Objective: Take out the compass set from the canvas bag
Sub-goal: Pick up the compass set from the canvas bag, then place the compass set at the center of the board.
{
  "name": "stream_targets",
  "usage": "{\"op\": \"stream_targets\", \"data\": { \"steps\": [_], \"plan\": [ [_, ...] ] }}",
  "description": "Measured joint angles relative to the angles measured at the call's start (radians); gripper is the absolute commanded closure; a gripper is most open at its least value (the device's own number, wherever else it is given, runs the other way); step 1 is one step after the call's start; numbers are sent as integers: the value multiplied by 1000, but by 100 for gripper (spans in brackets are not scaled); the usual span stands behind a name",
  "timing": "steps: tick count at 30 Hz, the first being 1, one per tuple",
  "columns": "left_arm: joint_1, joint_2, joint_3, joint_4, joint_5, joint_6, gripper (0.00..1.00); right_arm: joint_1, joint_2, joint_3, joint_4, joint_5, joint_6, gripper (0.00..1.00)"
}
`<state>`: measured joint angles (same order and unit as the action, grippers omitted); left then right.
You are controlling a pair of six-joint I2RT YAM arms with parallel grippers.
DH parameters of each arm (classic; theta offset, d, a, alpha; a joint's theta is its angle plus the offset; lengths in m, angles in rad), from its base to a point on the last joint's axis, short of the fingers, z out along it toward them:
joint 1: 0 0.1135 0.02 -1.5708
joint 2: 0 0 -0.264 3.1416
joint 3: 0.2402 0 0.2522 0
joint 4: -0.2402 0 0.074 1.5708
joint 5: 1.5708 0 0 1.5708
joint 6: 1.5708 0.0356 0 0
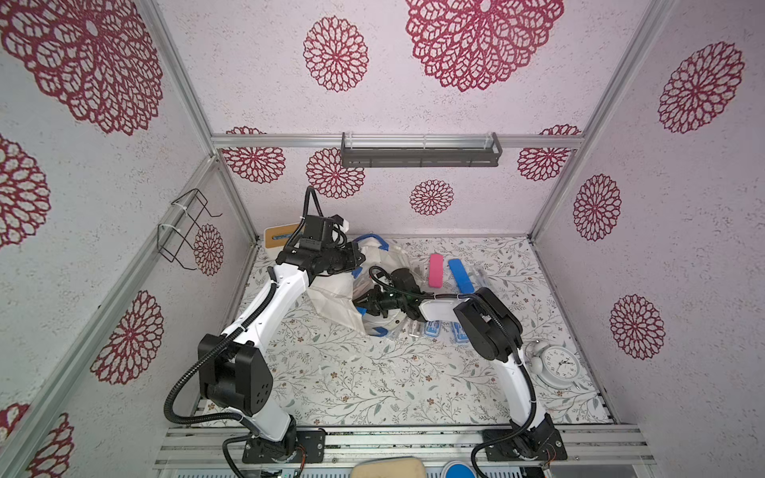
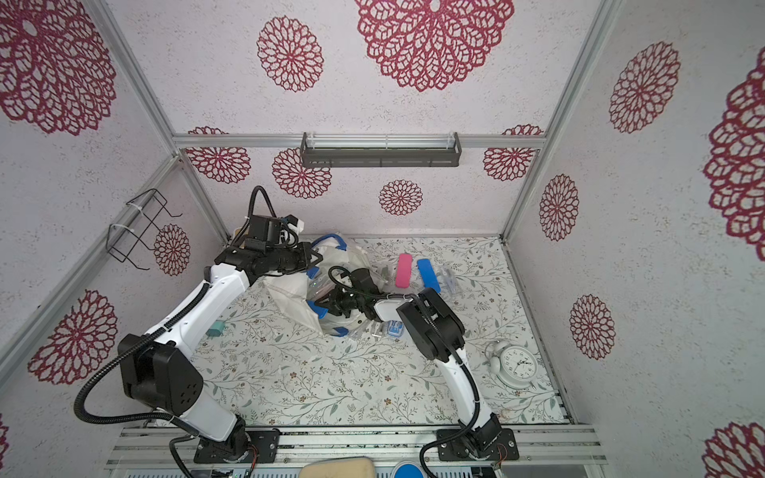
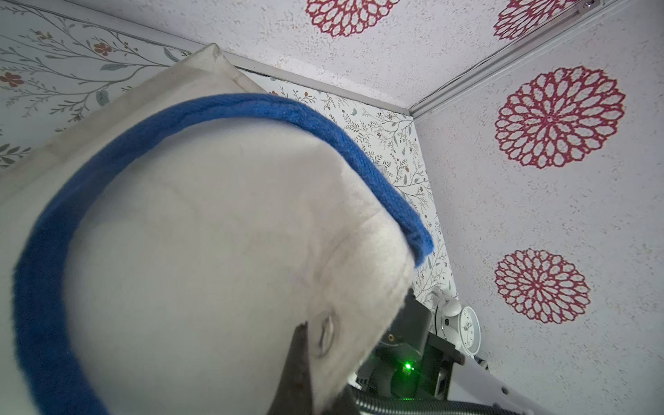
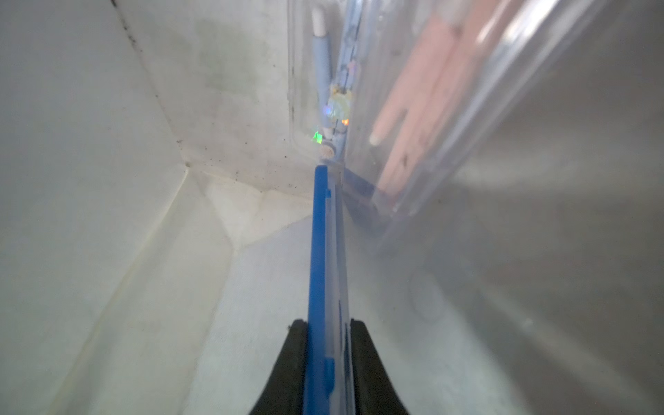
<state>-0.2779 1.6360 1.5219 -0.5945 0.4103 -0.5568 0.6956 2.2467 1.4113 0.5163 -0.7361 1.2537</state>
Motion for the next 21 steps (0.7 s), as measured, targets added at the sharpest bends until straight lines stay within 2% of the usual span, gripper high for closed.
{"op": "stream_targets", "data": {
  "steps": [9, 21],
  "plan": [
    [40, -19, -33, 29, 32, -5, 100, -66, -249, -142, -101, 25, -43, 86],
    [108, -26, -55, 59, 55, -5, 100, -223, -660, -364, -363, -6, -263, 87]
  ]
}}
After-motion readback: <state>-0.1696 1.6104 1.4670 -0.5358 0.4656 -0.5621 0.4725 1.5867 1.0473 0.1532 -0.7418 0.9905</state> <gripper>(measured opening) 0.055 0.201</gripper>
